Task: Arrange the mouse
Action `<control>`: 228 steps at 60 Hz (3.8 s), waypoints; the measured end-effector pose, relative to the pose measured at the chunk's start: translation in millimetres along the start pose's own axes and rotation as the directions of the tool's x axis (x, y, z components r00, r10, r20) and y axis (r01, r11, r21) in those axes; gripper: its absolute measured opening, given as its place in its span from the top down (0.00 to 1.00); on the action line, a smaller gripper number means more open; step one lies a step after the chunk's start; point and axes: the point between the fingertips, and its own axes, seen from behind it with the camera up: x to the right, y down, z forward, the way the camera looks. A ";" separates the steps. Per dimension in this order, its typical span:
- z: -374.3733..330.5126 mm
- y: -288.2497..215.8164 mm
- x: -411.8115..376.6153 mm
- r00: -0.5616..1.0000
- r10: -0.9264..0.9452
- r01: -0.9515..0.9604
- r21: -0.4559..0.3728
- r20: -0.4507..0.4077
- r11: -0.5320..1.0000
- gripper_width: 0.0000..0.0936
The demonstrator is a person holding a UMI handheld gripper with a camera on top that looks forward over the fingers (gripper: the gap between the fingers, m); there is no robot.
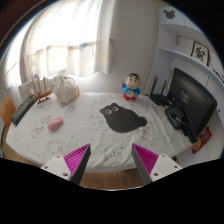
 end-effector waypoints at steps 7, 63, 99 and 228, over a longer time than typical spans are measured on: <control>-8.4 2.5 -66.3 0.998 -0.026 0.026 0.004 0.051 1.000 0.09; 118.1 4.8 -327.5 0.977 -0.049 0.022 0.131 0.209 0.991 0.09; 225.9 -31.5 -350.4 0.968 -0.027 0.009 0.072 0.250 0.997 0.08; 65.5 -45.1 -23.8 0.994 0.087 -0.082 -0.082 0.065 0.993 0.09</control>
